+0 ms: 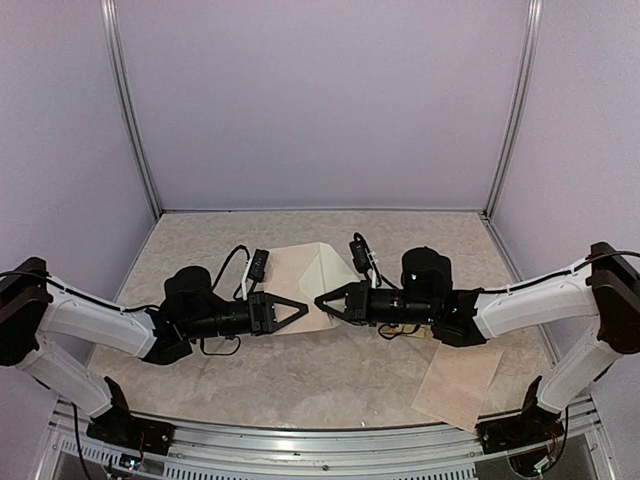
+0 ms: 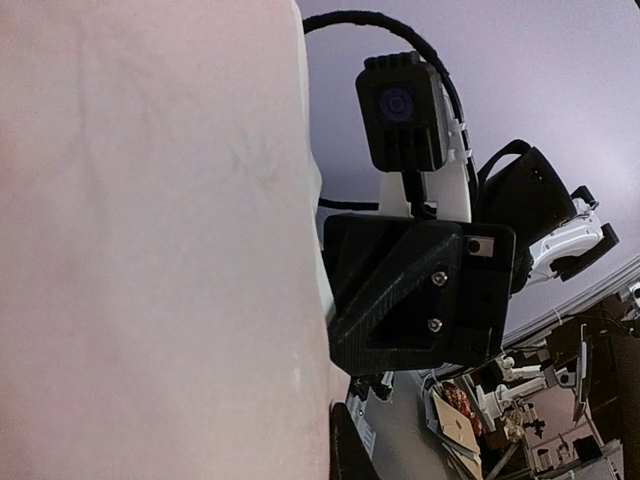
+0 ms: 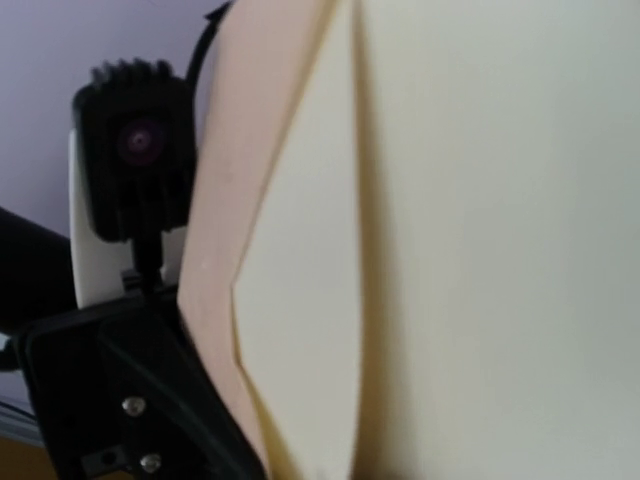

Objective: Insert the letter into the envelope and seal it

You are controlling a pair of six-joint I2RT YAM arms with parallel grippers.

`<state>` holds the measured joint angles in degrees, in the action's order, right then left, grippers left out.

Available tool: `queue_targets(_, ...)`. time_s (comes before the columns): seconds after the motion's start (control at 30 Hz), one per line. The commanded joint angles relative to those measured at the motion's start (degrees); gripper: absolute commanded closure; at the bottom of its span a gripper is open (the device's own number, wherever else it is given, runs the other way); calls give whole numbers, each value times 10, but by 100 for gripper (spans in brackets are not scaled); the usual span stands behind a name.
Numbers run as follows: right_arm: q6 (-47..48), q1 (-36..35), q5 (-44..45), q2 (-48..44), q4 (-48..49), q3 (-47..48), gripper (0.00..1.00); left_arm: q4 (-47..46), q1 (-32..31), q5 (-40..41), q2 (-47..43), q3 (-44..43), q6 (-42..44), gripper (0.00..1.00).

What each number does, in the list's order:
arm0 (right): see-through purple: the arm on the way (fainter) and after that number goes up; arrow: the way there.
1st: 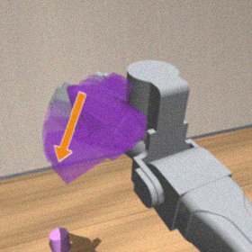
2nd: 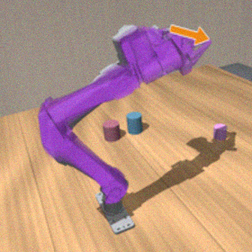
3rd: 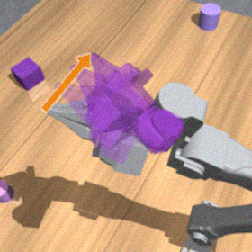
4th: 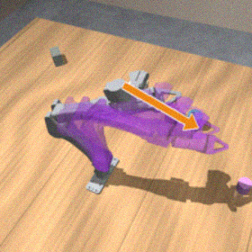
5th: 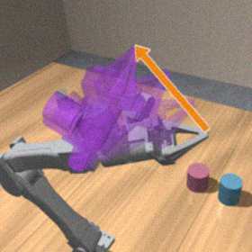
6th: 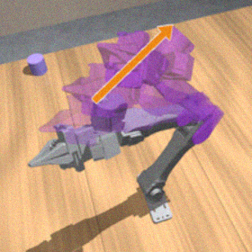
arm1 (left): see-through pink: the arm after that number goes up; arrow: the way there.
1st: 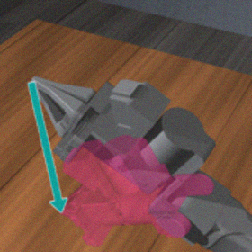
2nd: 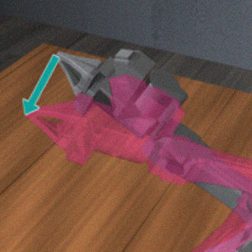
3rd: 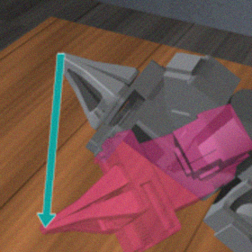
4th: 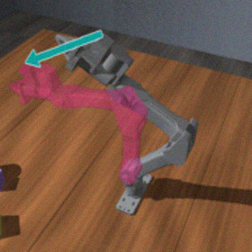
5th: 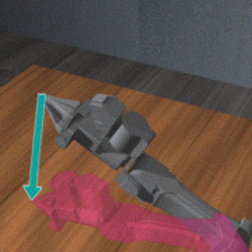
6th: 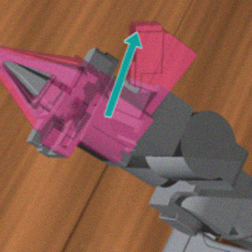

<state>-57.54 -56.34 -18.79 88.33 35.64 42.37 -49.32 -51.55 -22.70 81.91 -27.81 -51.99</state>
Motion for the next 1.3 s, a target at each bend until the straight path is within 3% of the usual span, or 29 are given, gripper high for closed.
queue_targets(0.0,25,-11,24,-36,-33,4,85,-3,-6,9,-22,-7,14,97)
queue_targets(0.3,60,-1,2,-56,-92,24,81,0,-14,-49,-33,-11,43,96)
queue_targets(0.5,71,-2,-31,-44,-88,38,100,5,-16,-51,-39,-14,50,95)
queue_targets(0.7,31,-3,-38,-33,-16,13,100,-1,-18,-44,-37,-15,47,79)
queue_targets(0.83,16,-10,-38,-15,15,11,100,-13,-19,-41,-34,-16,41,78)
queue_targets(0.97,11,-14,-39,-3,22,16,100,-15,-19,-36,-32,-15,39,79)
queue_targets(1.17,35,-12,15,-40,-41,9,100,43,-17,16,-39,-6,39,98)
queue_targets(1.2,42,-11,27,-50,-62,9,97,58,-16,29,-41,-3,39,100)
queue_targets(1.27,54,-6,57,-70,-114,10,81,87,-13,50,-41,5,35,100)
